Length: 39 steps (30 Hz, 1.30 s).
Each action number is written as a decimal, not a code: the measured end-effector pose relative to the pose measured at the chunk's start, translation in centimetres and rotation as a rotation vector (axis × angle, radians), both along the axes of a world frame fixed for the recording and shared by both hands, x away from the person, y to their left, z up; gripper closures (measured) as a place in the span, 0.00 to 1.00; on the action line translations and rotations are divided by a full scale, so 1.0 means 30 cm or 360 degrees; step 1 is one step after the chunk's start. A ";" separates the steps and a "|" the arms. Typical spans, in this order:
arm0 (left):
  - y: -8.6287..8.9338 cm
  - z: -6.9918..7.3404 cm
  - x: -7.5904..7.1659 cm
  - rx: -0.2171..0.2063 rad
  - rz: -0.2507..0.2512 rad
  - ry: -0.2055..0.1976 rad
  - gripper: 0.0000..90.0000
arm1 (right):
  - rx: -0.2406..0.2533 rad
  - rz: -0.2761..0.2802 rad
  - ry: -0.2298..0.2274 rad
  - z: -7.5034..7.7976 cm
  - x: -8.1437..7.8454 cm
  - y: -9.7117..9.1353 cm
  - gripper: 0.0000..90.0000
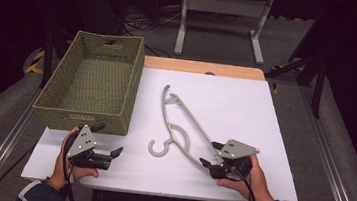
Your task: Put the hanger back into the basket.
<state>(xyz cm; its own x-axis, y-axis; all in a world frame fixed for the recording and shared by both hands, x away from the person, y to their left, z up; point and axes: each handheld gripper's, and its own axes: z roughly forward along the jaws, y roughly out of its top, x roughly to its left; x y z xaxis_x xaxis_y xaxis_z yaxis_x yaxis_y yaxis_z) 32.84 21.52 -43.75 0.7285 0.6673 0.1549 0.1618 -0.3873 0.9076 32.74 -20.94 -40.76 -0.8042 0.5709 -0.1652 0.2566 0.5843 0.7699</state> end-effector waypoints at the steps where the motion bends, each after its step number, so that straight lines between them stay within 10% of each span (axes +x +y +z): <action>1: -0.001 -0.001 0.000 0.0008 -0.0002 0.0003 0.07 | -0.0070 0.0018 0.0088 -0.019 0.023 0.038 0.48; 10: -0.003 -0.006 0.001 0.0028 -0.0031 0.0026 0.07 | -0.0235 0.0063 0.0409 -0.074 0.113 0.120 0.62; 19: -0.005 -0.007 -0.002 0.0029 -0.0056 0.0032 0.07 | -0.0446 0.0125 0.0536 -0.083 0.075 0.070 0.68; 24: -0.010 -0.009 0.001 0.0045 -0.0065 0.0045 0.07 | -0.0480 0.0169 0.0551 -0.080 0.084 0.067 0.90; 31: -0.024 -0.015 0.001 0.0068 -0.0107 0.0086 0.08 | -0.0456 0.0213 0.0606 -0.080 0.107 0.059 0.92; 39: -0.064 -0.014 0.005 0.0104 -0.0171 0.0085 0.11 | -0.0207 0.0253 0.0652 -0.089 0.116 0.003 0.93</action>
